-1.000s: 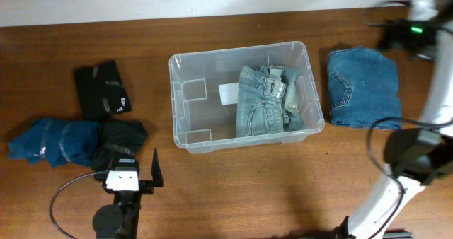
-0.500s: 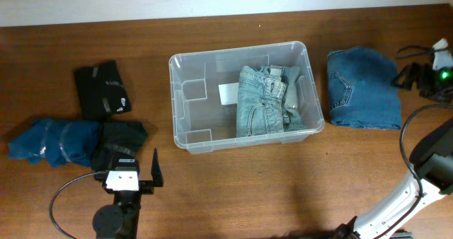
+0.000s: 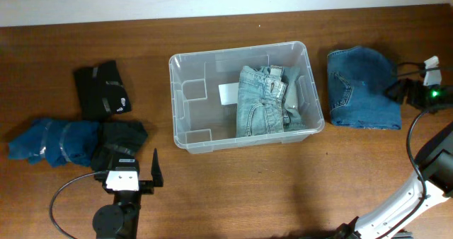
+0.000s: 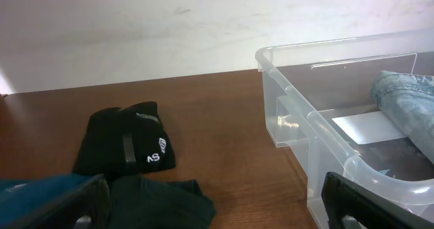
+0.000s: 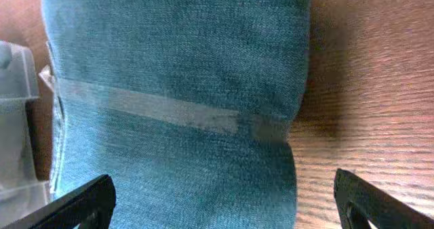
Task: Pack container
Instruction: 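Grasp the folded dark blue jeans with the right gripper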
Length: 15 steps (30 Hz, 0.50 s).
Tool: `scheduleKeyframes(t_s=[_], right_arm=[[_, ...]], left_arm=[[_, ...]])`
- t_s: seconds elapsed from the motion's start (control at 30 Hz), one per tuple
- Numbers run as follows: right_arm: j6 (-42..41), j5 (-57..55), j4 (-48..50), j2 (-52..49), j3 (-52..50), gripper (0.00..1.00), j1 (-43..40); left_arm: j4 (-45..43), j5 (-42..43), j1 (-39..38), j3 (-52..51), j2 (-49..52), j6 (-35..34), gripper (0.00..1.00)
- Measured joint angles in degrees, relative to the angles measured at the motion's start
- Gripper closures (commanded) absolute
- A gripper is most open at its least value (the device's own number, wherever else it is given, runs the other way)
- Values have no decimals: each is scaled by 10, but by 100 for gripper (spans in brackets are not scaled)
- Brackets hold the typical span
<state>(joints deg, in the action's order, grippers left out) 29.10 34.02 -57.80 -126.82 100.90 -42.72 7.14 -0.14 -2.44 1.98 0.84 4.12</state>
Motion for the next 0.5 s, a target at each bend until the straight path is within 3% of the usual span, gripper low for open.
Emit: scheduleKeyframes(t_s=[0.43,0.5], right_arm=[[5,38,35,-34,-29,6,0],[7,51,35,-37,-29,10,0]], left_arm=[[0,0,0,0,0,0,1],[0,0,0,0,0,0,1]])
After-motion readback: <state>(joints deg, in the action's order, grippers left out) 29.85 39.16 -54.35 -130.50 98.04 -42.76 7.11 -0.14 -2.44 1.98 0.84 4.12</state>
